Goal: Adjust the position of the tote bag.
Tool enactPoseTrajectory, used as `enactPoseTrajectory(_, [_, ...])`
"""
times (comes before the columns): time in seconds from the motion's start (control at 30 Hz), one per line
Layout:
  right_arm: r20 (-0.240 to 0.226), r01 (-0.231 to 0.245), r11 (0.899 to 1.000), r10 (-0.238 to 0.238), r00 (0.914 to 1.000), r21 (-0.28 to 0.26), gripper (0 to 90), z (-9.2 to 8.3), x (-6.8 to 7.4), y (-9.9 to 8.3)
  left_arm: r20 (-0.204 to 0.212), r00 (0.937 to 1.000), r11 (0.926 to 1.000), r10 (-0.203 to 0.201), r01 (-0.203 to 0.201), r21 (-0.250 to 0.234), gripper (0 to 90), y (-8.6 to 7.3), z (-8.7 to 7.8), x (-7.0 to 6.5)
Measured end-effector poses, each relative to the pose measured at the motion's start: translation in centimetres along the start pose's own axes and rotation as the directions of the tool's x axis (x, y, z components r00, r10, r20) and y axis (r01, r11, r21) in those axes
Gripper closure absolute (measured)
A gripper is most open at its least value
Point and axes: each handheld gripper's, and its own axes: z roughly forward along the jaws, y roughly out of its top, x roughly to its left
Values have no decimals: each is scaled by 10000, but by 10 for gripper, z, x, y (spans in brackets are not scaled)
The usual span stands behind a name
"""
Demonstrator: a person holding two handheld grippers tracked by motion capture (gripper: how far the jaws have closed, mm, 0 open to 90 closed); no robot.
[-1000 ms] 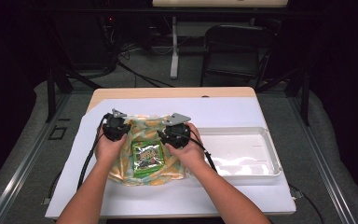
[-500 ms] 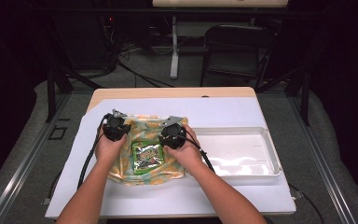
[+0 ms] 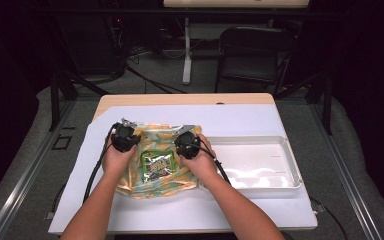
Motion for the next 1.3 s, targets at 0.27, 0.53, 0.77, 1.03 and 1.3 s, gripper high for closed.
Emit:
enactPoseTrajectory(0.27, [28, -93, 9999, 92, 10000, 97, 726, 1, -1, -1, 231, 9997, 9999, -62, 60, 112, 804, -1, -1, 1])
enactPoseTrajectory(0.53, [-104, -27, 9999, 25, 9999, -155, 713, -4, -1, 0, 920, 9931, 9947, -725, 787, -667, 629, 1, -28, 2])
enactPoseTrajectory(0.77, [-168, -50, 9995, 44, 9998, -326, 703, -7, 0, 1, 1260, 9891, 9841, -758, 946, -1506, 547, 3, -61, -4])
enactPoseTrajectory(1.03, [-216, 118, 9993, -126, 9997, -356, 691, -10, 1, 1, 1477, 9874, 9745, -567, 869, -2071, 526, -1, -92, -14])
enactPoseTrajectory(1.3, [-199, 222, 9992, -229, 9995, -339, 688, -11, 2, 2, 1877, 9796, 9723, -721, 1109, -2055, 493, -16, -99, -19])
